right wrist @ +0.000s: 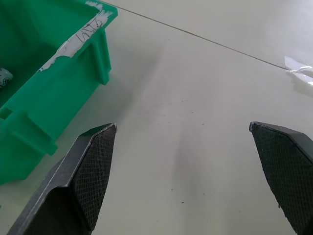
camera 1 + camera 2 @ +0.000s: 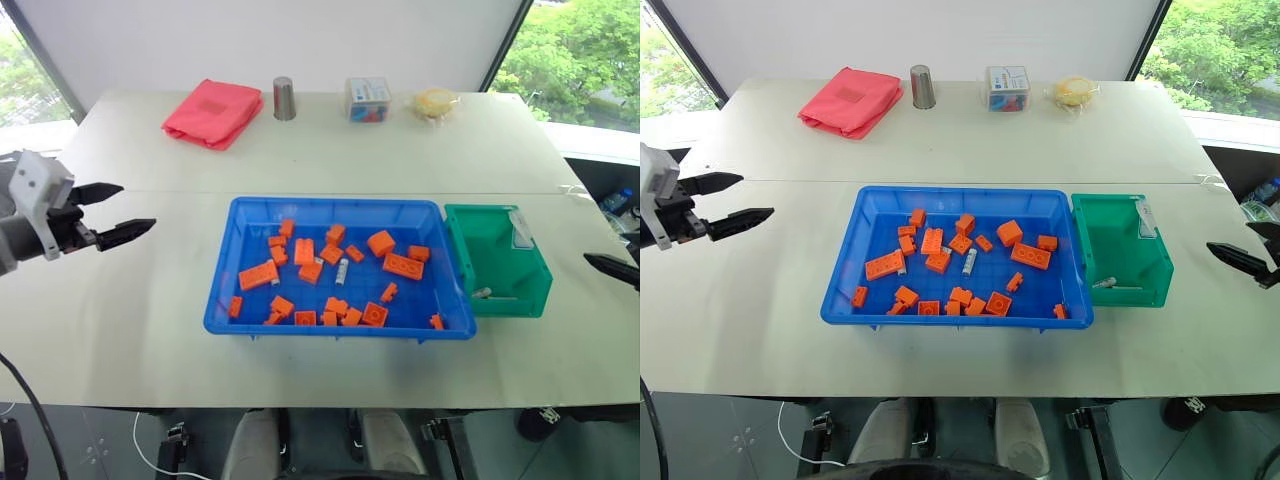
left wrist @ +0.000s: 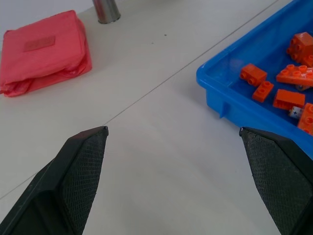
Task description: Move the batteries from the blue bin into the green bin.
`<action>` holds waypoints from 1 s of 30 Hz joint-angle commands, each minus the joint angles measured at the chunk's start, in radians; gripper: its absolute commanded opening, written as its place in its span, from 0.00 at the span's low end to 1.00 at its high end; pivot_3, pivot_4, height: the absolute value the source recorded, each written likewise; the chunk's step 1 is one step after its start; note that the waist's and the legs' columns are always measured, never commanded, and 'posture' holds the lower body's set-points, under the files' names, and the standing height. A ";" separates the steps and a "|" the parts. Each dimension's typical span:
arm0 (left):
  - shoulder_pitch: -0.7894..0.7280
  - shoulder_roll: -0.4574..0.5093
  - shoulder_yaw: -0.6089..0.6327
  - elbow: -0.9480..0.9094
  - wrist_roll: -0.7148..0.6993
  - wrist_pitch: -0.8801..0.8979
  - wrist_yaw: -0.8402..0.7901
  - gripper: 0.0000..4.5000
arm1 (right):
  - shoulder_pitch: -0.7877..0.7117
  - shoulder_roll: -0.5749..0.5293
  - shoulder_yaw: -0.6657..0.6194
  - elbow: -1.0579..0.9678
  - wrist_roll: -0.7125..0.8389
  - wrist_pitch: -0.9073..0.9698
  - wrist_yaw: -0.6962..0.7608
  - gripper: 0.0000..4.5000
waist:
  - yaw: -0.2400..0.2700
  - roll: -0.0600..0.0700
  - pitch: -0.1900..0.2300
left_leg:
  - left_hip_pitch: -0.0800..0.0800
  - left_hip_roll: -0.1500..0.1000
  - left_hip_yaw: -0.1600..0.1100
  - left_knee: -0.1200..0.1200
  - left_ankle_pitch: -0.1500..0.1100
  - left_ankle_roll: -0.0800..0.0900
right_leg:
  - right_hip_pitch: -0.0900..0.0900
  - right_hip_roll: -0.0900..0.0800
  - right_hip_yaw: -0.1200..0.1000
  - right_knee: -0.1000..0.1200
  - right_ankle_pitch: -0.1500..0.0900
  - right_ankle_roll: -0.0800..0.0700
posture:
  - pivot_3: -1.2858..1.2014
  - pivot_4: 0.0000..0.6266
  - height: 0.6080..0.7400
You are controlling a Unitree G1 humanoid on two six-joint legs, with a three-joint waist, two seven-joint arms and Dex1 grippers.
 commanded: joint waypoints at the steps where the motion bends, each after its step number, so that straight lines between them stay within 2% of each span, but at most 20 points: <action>1: -0.017 0.008 0.019 -0.014 -0.020 -0.003 -0.013 1.00 | -0.013 -0.036 -0.024 0.003 0.004 -0.018 0.001 1.00 | -0.001 0.000 0.000 | 0.000 0.000 0.000 0.000 0.000 0.000 | 0.000 0.000 0.000 0.000 0.000 0.000 | 0.52 0.24 0.97; 19: -0.024 0.006 0.002 0.000 -0.001 -0.021 -0.009 1.00 | -0.029 -0.017 -0.013 0.013 0.002 -0.031 -0.006 1.00 | 0.000 0.000 0.000 | 0.000 -0.001 0.003 0.000 0.000 0.000 | 0.000 0.000 0.000 0.001 0.000 0.000 | 0.52 0.24 0.97; 30: -0.032 -0.027 -0.017 -0.044 -0.015 -0.001 -0.023 1.00 | -0.132 -0.024 0.031 0.026 -0.031 -0.003 -0.001 1.00 | 0.000 0.000 0.000 | 0.000 -0.001 0.003 0.001 0.000 0.000 | 0.000 0.001 0.000 0.001 0.000 0.000 | 0.52 0.24 0.97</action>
